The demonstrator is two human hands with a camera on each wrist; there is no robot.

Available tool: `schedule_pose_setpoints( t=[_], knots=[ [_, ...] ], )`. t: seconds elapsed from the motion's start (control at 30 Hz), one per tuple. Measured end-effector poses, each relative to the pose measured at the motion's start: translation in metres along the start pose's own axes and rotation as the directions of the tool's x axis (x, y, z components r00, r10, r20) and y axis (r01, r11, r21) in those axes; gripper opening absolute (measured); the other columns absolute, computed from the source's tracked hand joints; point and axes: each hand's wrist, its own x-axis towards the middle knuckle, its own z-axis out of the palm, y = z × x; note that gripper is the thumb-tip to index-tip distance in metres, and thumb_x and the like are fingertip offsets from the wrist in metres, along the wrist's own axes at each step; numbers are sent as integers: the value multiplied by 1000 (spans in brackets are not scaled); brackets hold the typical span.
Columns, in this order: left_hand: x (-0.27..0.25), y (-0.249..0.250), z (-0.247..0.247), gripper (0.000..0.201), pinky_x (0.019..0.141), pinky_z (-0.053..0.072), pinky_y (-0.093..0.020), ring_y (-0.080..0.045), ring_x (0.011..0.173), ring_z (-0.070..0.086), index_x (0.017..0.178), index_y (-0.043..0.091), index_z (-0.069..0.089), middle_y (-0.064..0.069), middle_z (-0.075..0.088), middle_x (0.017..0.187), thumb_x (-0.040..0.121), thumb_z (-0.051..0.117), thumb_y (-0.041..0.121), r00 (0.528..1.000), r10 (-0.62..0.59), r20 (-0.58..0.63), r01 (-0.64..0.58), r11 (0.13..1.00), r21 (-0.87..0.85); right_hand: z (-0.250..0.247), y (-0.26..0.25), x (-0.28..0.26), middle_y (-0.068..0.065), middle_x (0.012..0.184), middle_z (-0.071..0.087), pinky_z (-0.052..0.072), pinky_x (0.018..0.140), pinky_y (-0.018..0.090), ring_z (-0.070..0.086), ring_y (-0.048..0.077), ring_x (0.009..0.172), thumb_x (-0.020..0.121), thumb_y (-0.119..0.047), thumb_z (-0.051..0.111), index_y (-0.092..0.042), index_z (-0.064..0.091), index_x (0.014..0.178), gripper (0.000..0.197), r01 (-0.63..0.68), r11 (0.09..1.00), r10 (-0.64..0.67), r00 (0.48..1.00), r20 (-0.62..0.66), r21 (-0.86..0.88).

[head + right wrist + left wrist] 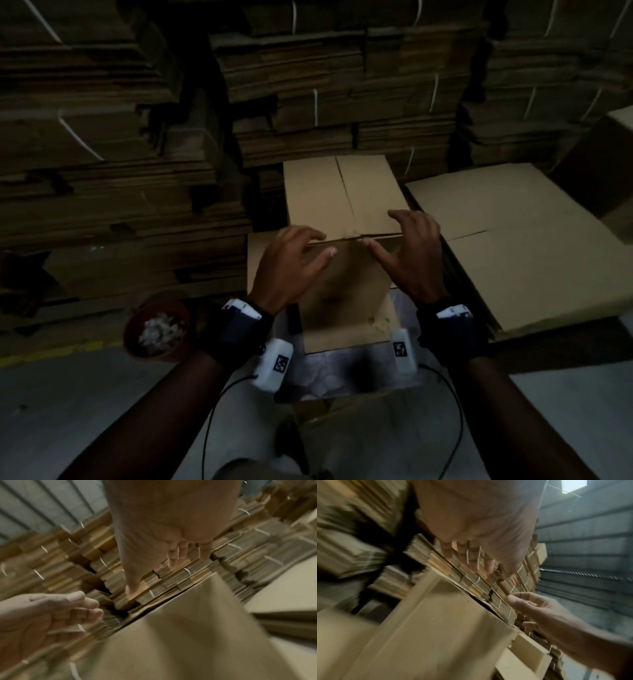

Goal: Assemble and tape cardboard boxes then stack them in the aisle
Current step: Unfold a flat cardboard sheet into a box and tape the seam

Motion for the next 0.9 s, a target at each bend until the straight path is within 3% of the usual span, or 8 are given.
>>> schedule_pose_setpoints(
  t=[0.2, 0.33, 0.43, 0.6, 0.73, 0.8, 0.83, 0.9],
  knots=[
    [60, -26, 32, 67, 111, 32, -49, -24, 139, 36, 130, 26, 60, -4, 49, 144, 77, 71, 66, 984, -38, 175, 3, 980, 200, 2, 33, 50, 11, 145, 51, 38, 111, 52, 37, 35, 140, 75, -67, 75, -21, 52, 142, 84, 8, 998, 7, 972, 234, -64],
    [66, -40, 37, 69, 111, 28, -47, -23, 138, 39, 130, 25, 60, -4, 49, 146, 77, 72, 67, 982, -51, 181, 7, 972, 234, 6, 41, 68, 10, 152, 47, 34, 116, 48, 36, 31, 143, 74, -61, 81, -20, 48, 147, 90, 53, 999, -50, 925, 376, 3],
    [64, -42, 34, 69, 108, 38, -46, -22, 131, 47, 123, 22, 64, -4, 55, 138, 76, 63, 74, 991, -41, 125, 18, 984, 178, 6, 44, 73, 8, 149, 50, 42, 109, 45, 44, 28, 138, 78, -59, 79, -19, 48, 147, 86, 107, 992, -125, 906, 406, 67],
    [55, -32, 24, 62, 98, 51, -37, -18, 117, 59, 131, 15, 59, -5, 62, 131, 89, 58, 61, 996, -16, -86, 17, 1000, 8, 0, 51, 72, 10, 143, 57, 51, 94, 36, 59, 22, 122, 97, -48, 63, -15, 44, 149, 65, 295, 951, -309, 925, 219, 98],
    [43, -23, 16, 60, 88, 51, -12, 0, 112, 60, 152, 19, 30, -3, 52, 145, 99, 55, 35, 927, -68, -368, 23, 992, -124, -16, 69, 69, 13, 142, 59, 47, 83, 20, 67, 26, 104, 104, -26, 46, -20, 29, 154, 53, 199, 940, -161, 975, -154, 277],
    [37, -26, 13, 58, 86, 48, -8, 7, 111, 58, 152, 13, 26, 8, 43, 151, 100, 53, 12, 854, -2, -521, -19, 999, -35, -25, 82, 69, 20, 147, 52, 45, 85, 28, 59, 30, 115, 97, -11, 46, -12, 34, 153, 57, 144, 967, -78, 952, -296, 211],
    [34, -31, 11, 57, 88, 46, -11, 0, 117, 57, 151, 10, 28, 8, 38, 155, 99, 51, 5, 812, 43, -583, -6, 998, 67, -29, 89, 71, 22, 152, 44, 45, 92, 34, 51, 31, 126, 93, -7, 47, -9, 39, 150, 58, 88, 988, -42, 946, -323, 129],
    [27, -41, 4, 54, 98, 49, -32, -31, 133, 47, 147, 13, 39, -13, 26, 160, 95, 50, 3, 767, 2, -642, 207, 946, 250, -33, 107, 73, 22, 158, 33, 37, 106, 48, 35, 35, 143, 88, -8, 53, -10, 52, 139, 51, -50, 990, 11, 959, -284, -129]
  ],
)
